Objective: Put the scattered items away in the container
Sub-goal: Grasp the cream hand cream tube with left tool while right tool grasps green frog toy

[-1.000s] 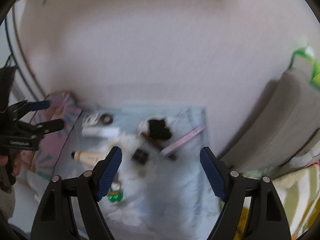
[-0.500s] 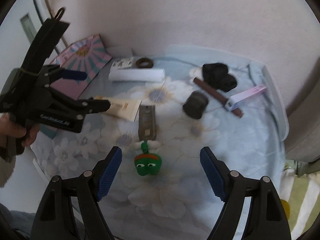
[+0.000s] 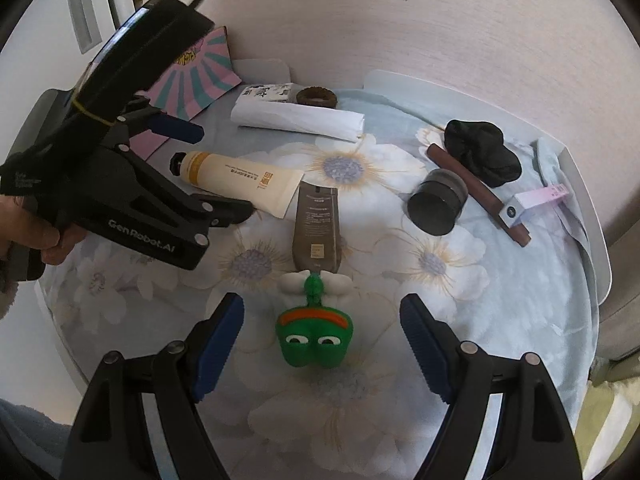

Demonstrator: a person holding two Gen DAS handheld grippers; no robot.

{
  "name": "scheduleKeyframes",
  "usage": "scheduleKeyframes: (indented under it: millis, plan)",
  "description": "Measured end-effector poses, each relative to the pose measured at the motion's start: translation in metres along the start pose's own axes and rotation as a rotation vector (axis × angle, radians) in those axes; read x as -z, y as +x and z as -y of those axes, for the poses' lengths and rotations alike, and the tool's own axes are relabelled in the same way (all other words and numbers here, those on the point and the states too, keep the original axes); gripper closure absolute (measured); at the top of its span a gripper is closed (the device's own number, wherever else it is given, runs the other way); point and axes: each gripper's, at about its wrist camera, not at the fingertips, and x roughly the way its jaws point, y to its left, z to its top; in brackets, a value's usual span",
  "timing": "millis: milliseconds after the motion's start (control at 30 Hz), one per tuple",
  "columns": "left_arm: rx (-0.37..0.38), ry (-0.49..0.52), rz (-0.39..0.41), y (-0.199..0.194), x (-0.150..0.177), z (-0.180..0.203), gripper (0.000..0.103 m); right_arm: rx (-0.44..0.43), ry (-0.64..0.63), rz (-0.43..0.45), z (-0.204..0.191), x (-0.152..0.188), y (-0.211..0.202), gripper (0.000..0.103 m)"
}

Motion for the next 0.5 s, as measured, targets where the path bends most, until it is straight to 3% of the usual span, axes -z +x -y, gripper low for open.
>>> scheduleKeyframes:
  millis: [67,133,267,333,400,500]
  plan:
    - [0.034,-0.01,0.012,-0.0027,0.0014,-0.0016,0.021,0.007,-0.012,0.006,-0.0015,0.0016,0.0014,0.029]
    - [0.065,-0.012,0.022,-0.0054,0.0034,-0.0013,0.032,0.01,-0.024,0.0,-0.0032,0.0022,0.003,0.043]
    - [0.113,-0.01,0.029,-0.0095,0.005,-0.0007,0.052,0.024,-0.063,-0.003,-0.0076,0.0042,0.004,0.056]
    - [0.119,-0.017,0.029,-0.0097,0.0076,0.001,0.058,0.01,-0.064,-0.004,-0.0077,0.004,0.0044,0.066]
    - [0.125,-0.015,0.027,-0.0099,0.0091,0.0016,0.071,0.011,-0.066,-0.005,-0.0089,0.0035,0.0042,0.069]
    - [0.131,-0.027,0.023,-0.0083,0.0073,0.0007,0.074,0.012,-0.063,-0.004,-0.0086,0.0034,0.0041,0.069]
